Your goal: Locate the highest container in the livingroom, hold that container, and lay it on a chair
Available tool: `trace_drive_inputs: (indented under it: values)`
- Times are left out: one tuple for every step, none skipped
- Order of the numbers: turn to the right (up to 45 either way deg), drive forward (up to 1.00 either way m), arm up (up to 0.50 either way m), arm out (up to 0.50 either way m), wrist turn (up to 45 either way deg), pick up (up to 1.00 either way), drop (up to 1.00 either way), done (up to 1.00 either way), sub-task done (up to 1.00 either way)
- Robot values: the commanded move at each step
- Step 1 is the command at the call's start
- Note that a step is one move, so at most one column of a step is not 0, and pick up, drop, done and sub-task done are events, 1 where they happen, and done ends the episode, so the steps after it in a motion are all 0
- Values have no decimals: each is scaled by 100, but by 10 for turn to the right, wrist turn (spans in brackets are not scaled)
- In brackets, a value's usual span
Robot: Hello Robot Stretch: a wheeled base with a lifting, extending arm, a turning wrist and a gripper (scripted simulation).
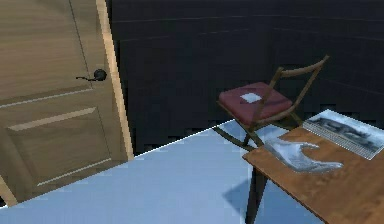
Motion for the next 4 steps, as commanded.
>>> trace_drive_inputs:
  values:
    - [0, 0, 0, 0, 120, 0, 0, 0, 0]
    - [0, 0, -38, 0, 0, 0, 0, 0, 0]
    - [0, 0, -32, 0, 0, 0, 0, 0, 0]
    - [0, 0, 0, 0, 0, 0, 100, 0, 0]
